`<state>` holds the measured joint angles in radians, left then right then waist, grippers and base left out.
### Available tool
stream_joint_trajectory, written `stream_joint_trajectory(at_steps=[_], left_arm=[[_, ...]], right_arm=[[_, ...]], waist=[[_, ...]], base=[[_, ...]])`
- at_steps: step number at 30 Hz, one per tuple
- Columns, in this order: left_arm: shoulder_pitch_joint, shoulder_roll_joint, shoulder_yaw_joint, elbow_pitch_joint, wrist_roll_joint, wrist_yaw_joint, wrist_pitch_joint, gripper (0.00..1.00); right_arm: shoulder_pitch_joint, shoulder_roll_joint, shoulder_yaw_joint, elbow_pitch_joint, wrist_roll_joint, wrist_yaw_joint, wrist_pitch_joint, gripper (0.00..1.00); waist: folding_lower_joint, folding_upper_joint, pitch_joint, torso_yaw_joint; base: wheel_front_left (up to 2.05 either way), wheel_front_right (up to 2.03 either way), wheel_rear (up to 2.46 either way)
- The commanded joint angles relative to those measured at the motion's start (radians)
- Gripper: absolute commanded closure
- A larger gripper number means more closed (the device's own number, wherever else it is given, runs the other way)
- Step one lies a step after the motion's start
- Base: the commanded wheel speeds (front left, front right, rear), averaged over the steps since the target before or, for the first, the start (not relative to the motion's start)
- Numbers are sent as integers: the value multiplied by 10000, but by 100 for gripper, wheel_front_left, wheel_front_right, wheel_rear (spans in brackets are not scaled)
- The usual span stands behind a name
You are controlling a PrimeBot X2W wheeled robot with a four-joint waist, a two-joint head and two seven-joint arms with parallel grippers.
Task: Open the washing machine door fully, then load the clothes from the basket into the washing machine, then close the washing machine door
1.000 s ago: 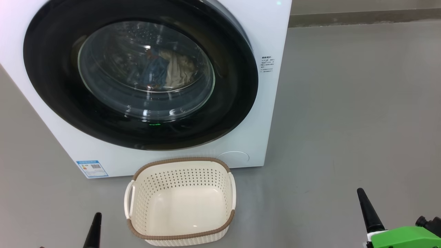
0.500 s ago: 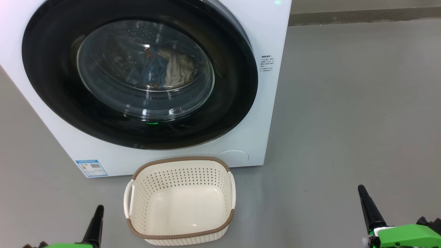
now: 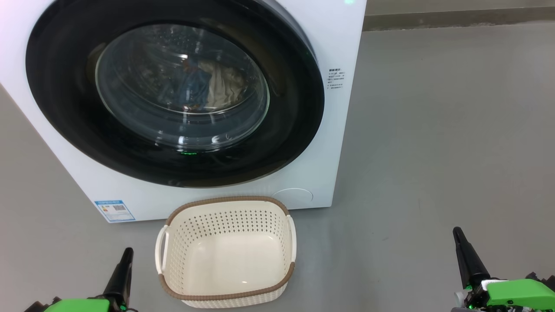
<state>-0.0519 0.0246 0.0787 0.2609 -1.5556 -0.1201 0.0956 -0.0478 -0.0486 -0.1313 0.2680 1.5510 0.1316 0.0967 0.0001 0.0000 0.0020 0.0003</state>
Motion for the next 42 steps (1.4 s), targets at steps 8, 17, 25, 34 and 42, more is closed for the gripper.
stream_joint_trajectory(at_steps=[8,17,25,34,42], left_arm=[[-562,256,348,-154,-533,-105,175,100],[-562,256,348,-155,-533,-105,174,100],[-562,256,348,-155,-533,-105,174,100],[-562,256,348,-155,-533,-105,174,100],[-561,256,348,-156,-533,-105,174,100]], right_arm=[[-602,-16,163,-232,567,-9,174,100],[-602,-16,165,-232,568,-9,173,100],[-602,-16,166,-232,569,-9,172,100],[-602,-16,168,-232,571,-9,170,100],[-602,-16,169,-232,572,-9,169,100]], waist=[[0,0,11,-3],[0,0,11,-3],[0,0,11,-3],[0,0,11,-3],[0,0,11,-3]], base=[[0,0,0],[0,0,0],[0,0,0],[0,0,0],[0,0,0]])
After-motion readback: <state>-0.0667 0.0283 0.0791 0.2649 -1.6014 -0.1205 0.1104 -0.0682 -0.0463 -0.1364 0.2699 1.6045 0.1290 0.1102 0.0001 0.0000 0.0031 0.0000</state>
